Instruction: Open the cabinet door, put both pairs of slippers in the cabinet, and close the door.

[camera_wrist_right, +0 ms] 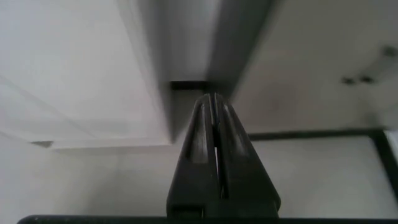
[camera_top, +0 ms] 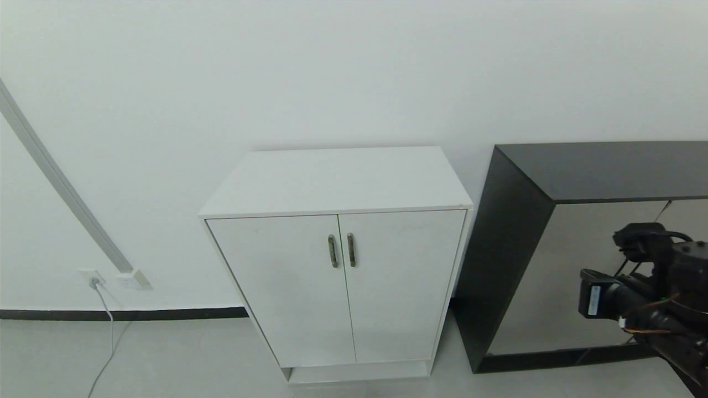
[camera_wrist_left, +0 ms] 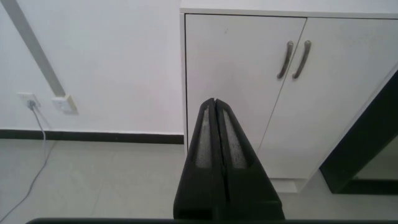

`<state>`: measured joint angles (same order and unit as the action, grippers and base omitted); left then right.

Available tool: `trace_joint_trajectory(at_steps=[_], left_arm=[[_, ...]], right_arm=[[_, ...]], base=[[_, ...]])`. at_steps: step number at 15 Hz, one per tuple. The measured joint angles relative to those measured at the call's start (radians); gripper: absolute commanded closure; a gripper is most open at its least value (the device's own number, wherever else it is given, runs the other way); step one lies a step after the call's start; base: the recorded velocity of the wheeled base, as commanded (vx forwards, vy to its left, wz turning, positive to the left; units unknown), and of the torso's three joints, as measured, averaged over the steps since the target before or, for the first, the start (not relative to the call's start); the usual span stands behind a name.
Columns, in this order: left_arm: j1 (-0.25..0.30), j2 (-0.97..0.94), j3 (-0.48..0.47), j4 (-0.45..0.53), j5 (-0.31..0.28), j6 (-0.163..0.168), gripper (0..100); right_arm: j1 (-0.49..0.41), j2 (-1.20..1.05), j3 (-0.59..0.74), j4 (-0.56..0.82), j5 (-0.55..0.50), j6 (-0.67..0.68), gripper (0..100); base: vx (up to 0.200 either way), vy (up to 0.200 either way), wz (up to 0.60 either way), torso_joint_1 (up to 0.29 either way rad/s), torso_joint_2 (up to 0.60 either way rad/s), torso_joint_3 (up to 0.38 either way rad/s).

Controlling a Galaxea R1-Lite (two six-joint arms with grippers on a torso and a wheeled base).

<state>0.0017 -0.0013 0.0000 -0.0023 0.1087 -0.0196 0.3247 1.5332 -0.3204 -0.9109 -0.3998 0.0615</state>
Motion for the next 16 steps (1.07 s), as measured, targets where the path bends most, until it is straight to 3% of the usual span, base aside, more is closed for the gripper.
trace_joint_trajectory(at_steps=[9, 12, 16], left_arm=[[0.000, 0.000, 0.000, 0.000, 0.002, -0.008, 100], [0.000, 0.000, 0.000, 0.000, 0.001, -0.008, 100], [0.000, 0.000, 0.000, 0.000, 0.000, -0.008, 100]], right_arm=[[-0.046, -0.284, 0.277, 0.016, 0.026, -0.044, 100], [-0.044, -0.421, 0.313, 0.203, 0.070, -0.059, 100], [-0.043, -0.639, 0.320, 0.531, 0.261, -0.061, 100]], base=[[0.000, 0.000, 0.00, 0.000, 0.00, 0.000], [0.000, 0.000, 0.00, 0.000, 0.00, 0.000], [0.000, 0.000, 0.00, 0.000, 0.00, 0.000]])
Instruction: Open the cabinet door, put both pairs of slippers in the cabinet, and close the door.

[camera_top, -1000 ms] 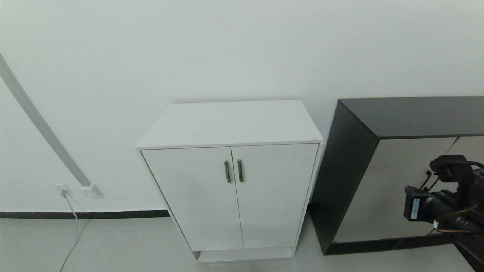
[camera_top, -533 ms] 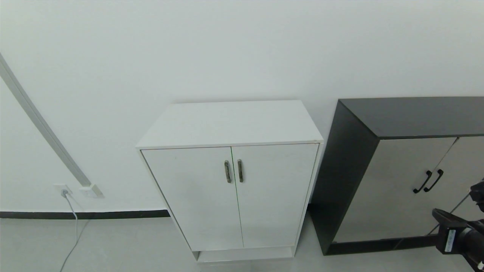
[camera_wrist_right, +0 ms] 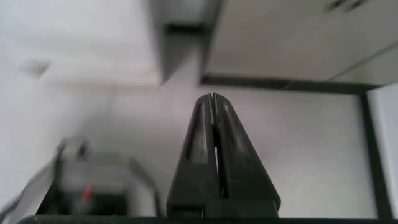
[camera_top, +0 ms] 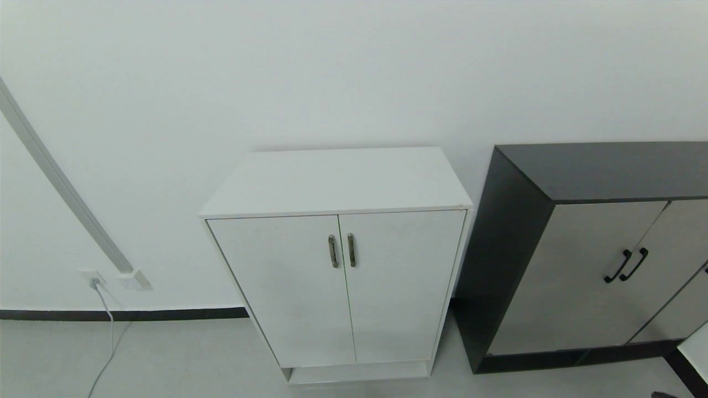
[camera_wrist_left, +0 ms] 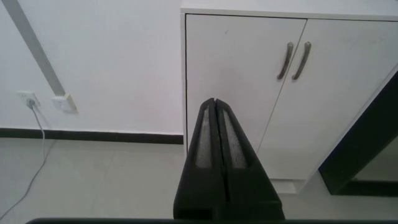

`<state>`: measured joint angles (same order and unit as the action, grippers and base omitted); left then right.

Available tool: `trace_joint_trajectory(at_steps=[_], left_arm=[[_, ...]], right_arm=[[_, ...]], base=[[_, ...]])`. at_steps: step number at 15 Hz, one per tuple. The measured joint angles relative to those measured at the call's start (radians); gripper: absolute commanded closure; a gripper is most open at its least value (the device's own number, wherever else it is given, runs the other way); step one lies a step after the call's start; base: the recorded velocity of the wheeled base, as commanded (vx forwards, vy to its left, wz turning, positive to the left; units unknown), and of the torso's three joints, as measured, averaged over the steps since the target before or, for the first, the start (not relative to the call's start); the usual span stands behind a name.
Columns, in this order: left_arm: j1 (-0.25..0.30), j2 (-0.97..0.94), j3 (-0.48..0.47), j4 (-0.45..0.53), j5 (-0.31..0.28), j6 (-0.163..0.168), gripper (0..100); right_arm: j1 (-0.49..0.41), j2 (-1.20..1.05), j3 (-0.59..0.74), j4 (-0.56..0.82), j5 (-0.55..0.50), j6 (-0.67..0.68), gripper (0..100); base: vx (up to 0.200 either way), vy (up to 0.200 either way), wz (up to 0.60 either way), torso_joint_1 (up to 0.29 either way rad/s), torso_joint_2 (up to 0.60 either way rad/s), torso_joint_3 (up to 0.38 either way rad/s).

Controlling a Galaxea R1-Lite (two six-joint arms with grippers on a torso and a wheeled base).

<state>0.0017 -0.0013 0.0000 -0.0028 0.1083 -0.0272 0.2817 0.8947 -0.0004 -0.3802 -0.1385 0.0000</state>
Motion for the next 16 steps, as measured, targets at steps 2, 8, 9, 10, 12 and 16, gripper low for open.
trace_joint_trajectory(at_steps=[2, 8, 9, 10, 12, 16], left_arm=[[0.000, 0.000, 0.000, 0.000, 0.000, 0.000, 100], [0.000, 0.000, 0.000, 0.000, -0.003, 0.000, 100], [0.000, 0.000, 0.000, 0.000, -0.004, 0.000, 100], [0.000, 0.000, 0.000, 0.000, -0.005, 0.000, 100], [0.000, 0.000, 0.000, 0.000, -0.005, 0.000, 100], [0.000, 0.000, 0.000, 0.000, -0.006, 0.000, 100]], right_arm=[[0.004, -0.092, 0.000, 0.132, 0.101, -0.001, 100], [0.053, -0.244, 0.000, 0.371, 0.152, -0.017, 100], [0.064, -0.267, 0.000, 0.380, 0.155, -0.025, 100], [0.069, -0.283, 0.000, 0.380, 0.155, -0.027, 100], [0.044, -0.319, 0.000, 0.380, 0.155, -0.025, 100], [-0.100, -0.437, 0.000, 0.380, 0.154, -0.025, 100]], base=[[0.000, 0.000, 0.00, 0.000, 0.00, 0.000], [0.000, 0.000, 0.00, 0.000, 0.00, 0.000], [0.000, 0.000, 0.00, 0.000, 0.00, 0.000], [0.000, 0.000, 0.00, 0.000, 0.00, 0.000], [0.000, 0.000, 0.00, 0.000, 0.00, 0.000], [0.000, 0.000, 0.00, 0.000, 0.00, 0.000]])
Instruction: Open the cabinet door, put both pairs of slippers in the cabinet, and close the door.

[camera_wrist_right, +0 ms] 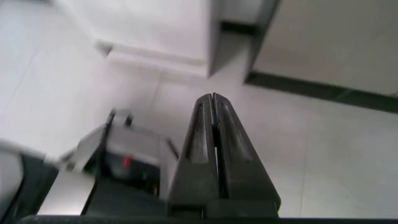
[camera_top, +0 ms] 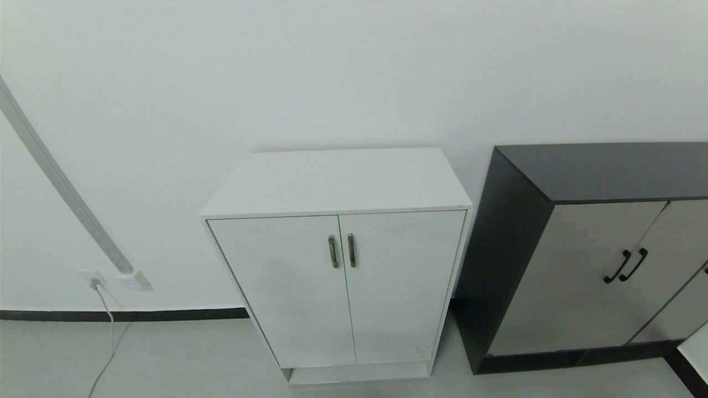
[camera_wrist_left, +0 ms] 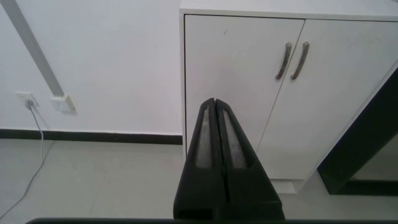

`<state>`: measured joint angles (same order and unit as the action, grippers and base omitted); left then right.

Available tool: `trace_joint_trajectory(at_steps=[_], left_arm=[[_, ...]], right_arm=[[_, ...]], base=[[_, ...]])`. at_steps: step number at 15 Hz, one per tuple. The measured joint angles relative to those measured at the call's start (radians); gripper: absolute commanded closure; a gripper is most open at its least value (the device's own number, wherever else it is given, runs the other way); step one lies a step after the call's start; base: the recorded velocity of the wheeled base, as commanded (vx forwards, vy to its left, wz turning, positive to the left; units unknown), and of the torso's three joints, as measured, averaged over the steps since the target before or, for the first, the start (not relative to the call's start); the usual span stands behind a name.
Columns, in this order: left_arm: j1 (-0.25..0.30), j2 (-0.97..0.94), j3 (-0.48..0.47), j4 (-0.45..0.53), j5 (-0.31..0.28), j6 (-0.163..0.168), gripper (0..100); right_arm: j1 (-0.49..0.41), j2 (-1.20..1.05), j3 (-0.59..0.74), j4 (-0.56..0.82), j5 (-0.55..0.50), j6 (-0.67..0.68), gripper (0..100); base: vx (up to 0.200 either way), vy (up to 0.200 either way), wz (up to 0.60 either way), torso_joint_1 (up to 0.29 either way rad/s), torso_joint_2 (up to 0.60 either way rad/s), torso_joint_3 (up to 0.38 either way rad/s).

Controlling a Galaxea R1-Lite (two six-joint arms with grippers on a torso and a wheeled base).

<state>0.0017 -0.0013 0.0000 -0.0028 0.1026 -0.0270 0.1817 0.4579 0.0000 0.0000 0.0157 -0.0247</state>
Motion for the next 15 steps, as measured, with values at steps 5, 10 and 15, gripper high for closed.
trace_joint_trajectory(at_steps=[5, 10, 15], left_arm=[[0.000, 0.000, 0.000, 0.000, 0.000, 0.000, 100], [0.000, 0.000, 0.000, 0.000, 0.000, 0.000, 100], [0.000, 0.000, 0.000, 0.000, -0.001, 0.000, 100]], right_arm=[[-0.118, -0.190, 0.000, 0.000, 0.000, 0.013, 100], [-0.149, -0.347, 0.000, -0.001, -0.001, 0.016, 100], [-0.180, -0.441, 0.000, -0.005, -0.016, 0.055, 100]], base=[[0.000, 0.000, 0.00, 0.000, 0.00, 0.000], [0.000, 0.000, 0.00, 0.000, 0.00, 0.000], [0.000, 0.000, 0.00, 0.000, 0.00, 0.000]])
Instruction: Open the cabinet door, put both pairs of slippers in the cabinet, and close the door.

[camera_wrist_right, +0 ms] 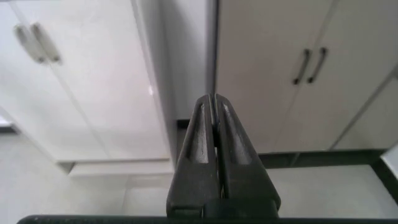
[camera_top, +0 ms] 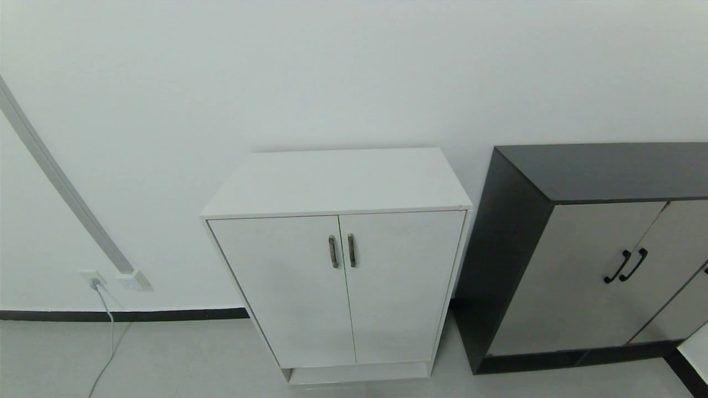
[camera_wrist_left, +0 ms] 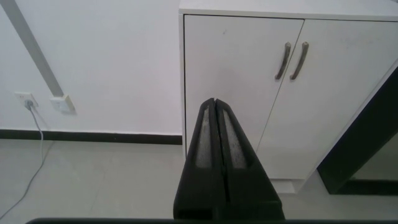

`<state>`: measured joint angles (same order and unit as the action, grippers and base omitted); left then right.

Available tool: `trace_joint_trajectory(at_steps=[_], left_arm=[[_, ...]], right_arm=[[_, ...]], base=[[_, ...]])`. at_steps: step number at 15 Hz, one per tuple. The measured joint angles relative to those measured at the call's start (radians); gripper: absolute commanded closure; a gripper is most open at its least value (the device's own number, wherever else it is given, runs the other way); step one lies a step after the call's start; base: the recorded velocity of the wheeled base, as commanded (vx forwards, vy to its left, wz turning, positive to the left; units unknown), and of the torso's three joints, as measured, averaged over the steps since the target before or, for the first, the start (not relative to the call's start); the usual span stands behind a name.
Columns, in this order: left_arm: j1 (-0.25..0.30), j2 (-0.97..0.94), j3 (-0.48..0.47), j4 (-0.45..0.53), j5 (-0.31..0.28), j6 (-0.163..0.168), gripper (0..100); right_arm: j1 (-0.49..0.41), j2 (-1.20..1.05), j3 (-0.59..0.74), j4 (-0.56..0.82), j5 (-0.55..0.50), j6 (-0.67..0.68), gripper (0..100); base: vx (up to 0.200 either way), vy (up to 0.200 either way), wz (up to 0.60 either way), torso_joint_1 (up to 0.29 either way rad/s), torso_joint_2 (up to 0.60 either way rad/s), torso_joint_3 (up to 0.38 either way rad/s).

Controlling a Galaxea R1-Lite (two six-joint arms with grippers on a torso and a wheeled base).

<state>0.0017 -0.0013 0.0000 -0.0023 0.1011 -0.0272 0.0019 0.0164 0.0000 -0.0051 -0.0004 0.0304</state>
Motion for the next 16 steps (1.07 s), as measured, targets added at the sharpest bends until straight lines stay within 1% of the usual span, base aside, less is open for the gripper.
trace_joint_trajectory(at_steps=[1, 3, 16], left_arm=[[0.000, 0.000, 0.000, 0.000, 0.000, 0.000, 100], [0.000, 0.000, 0.000, 0.000, 0.000, 0.000, 100], [0.000, 0.000, 0.000, 0.000, 0.000, 0.003, 100]], right_arm=[[-0.001, -0.007, 0.000, -0.002, -0.019, 0.038, 100], [-0.002, -0.014, 0.000, -0.006, -0.033, 0.048, 100], [-0.003, -0.018, 0.000, -0.006, -0.034, 0.042, 100]], base=[[0.000, 0.000, 0.00, 0.000, 0.00, 0.000], [0.000, 0.000, 0.00, 0.000, 0.00, 0.000], [0.000, 0.000, 0.00, 0.000, 0.00, 0.000]])
